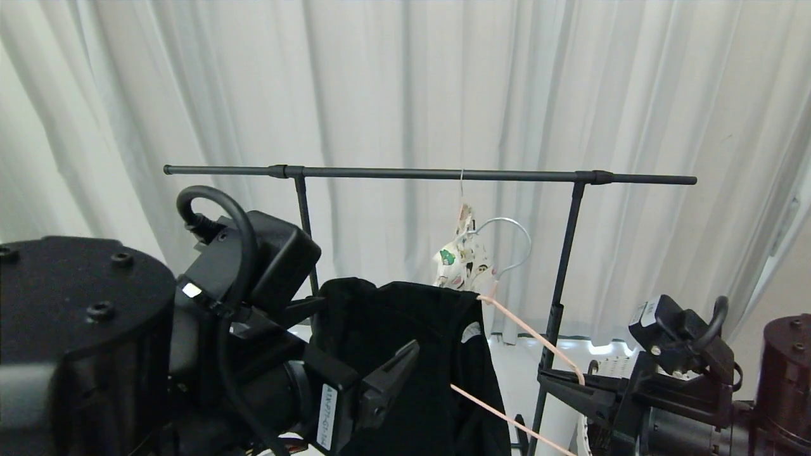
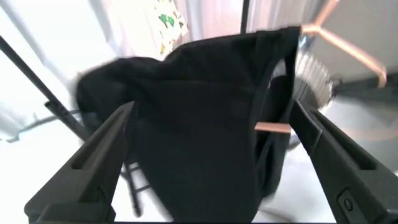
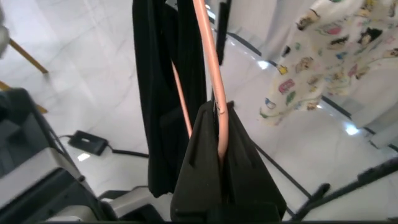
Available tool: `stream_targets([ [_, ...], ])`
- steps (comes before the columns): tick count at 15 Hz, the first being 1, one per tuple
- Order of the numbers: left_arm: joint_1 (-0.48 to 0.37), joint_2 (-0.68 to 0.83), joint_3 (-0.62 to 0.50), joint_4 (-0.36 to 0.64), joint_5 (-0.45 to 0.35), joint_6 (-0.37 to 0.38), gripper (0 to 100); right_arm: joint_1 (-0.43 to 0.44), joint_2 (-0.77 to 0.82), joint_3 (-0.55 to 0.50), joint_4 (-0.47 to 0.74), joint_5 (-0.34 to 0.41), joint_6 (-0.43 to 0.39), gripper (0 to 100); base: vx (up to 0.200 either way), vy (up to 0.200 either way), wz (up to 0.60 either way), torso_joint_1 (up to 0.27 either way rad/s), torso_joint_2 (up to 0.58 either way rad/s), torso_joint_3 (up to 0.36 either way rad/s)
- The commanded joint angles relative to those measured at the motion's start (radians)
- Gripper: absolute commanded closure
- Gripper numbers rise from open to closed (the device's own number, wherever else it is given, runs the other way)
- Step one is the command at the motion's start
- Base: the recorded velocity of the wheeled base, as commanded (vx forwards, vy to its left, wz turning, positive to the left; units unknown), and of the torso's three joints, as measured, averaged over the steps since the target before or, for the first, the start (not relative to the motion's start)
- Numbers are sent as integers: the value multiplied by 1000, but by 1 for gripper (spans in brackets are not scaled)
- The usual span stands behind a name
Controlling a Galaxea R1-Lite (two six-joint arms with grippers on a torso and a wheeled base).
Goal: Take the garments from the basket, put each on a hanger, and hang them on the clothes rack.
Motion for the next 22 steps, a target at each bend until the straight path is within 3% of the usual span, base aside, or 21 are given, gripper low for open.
stream_targets([
  [1, -1, -48, 45, 0, -8, 22, 0, -9, -1, 69, -49, 5, -12, 100, 0, 0, 0, 0, 0, 0],
  [4, -2, -142, 115, 0, -137, 66, 0, 13, -5, 221, -191, 23, -72, 100, 0, 0, 0, 0, 0, 0],
  [6, -2, -168, 183, 0, -201, 158, 0, 62, -2, 250, -238, 24, -75, 100, 0, 0, 0, 0, 0, 0],
  [10, -1, -160, 207, 0, -319, 181, 0, 94, -1, 279, -316, 24, -103, 100, 0, 0, 0, 0, 0, 0],
  [13, 2, -140, 211, 0, -361, 190, 0, 128, -7, 322, -398, 24, -112, 100, 0, 0, 0, 0, 0, 0],
  [22, 2, -117, 241, 0, -490, 247, 0, 301, -39, 322, -405, 26, -131, 100, 0, 0, 0, 0, 0, 0],
])
